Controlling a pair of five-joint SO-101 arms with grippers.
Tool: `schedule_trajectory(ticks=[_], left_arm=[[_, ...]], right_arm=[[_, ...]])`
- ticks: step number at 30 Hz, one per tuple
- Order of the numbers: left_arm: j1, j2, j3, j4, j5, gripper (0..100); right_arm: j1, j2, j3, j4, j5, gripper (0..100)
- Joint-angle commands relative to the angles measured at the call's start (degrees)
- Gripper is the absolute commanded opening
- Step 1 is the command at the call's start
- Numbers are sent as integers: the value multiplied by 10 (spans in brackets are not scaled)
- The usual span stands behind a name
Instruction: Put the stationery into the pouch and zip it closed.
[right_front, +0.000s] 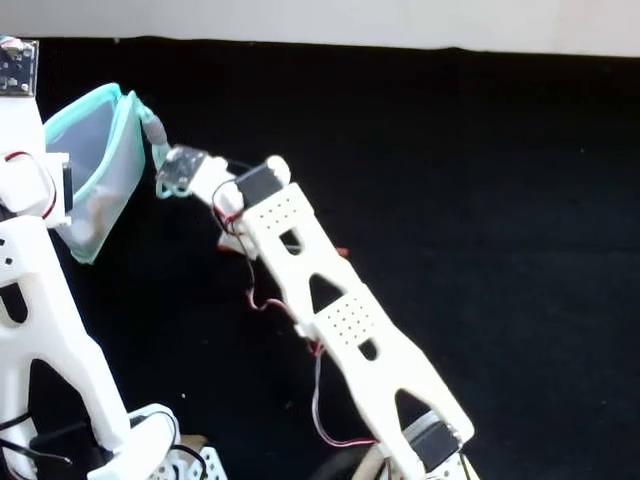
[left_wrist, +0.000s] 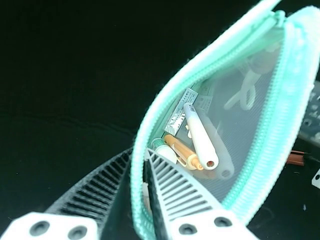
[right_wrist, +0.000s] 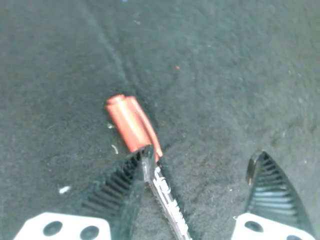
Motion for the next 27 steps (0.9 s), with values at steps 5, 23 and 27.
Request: schedule_trajectory(ticks=[5, 23, 27], left_arm=[[-10, 28, 7, -1, 3, 7], [-10, 28, 11, -1, 2, 7], [-10, 29, 11, -1, 2, 7]], right_arm=[[18, -60, -50, 5, -36, 300], [-34, -124, 52, 6, -35, 300], [-41, -125, 111, 5, -33, 300]])
